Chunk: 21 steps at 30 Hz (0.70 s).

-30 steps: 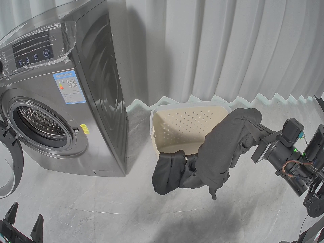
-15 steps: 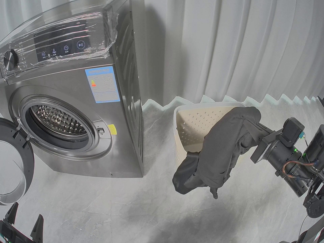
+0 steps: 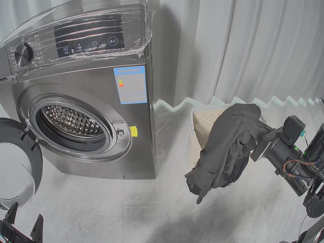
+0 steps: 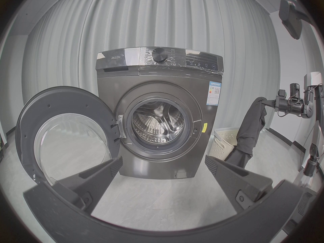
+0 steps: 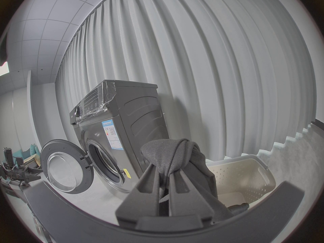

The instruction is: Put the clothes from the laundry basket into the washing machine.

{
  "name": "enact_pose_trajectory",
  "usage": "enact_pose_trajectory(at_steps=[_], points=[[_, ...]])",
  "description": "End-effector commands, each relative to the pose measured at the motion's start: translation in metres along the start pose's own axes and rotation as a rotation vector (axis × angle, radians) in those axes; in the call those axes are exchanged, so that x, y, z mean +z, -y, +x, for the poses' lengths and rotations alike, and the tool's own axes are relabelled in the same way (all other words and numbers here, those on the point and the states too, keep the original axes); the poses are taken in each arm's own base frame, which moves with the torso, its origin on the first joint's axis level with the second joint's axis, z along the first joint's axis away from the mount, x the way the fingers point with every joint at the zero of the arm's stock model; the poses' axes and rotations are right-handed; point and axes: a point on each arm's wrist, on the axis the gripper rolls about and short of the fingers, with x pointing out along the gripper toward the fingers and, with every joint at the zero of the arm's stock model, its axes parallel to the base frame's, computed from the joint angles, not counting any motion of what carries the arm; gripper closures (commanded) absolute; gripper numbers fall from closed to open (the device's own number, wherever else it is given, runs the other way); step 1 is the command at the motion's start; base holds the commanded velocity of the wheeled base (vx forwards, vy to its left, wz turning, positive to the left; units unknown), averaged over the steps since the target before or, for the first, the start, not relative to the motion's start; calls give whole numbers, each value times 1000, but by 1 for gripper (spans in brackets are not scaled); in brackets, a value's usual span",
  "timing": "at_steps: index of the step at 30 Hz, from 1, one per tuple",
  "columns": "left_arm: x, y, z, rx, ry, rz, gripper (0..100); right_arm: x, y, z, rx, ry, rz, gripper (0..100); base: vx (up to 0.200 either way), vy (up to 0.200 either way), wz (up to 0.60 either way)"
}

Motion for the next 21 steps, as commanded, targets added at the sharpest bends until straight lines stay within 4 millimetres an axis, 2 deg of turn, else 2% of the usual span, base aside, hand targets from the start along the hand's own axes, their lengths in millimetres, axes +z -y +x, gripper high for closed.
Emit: enact_pose_trajectory(at_steps=[1,7,16,21], points=[[-5,0,0,1,0,-1,0,-2,0,0,-1,-6,-1,100,-200,0,0],[-5,0,0,1,0,-1,0,-2,0,0,0,-6,-1,100,-200,0,0],[-5,0,0,1,0,-1,0,-4,0,1,2,-17,-3,100,0,0,0],[-5,0,0,-1,-2,-1,0,-3,0,1,1,-12,-2,100,0,200,0]])
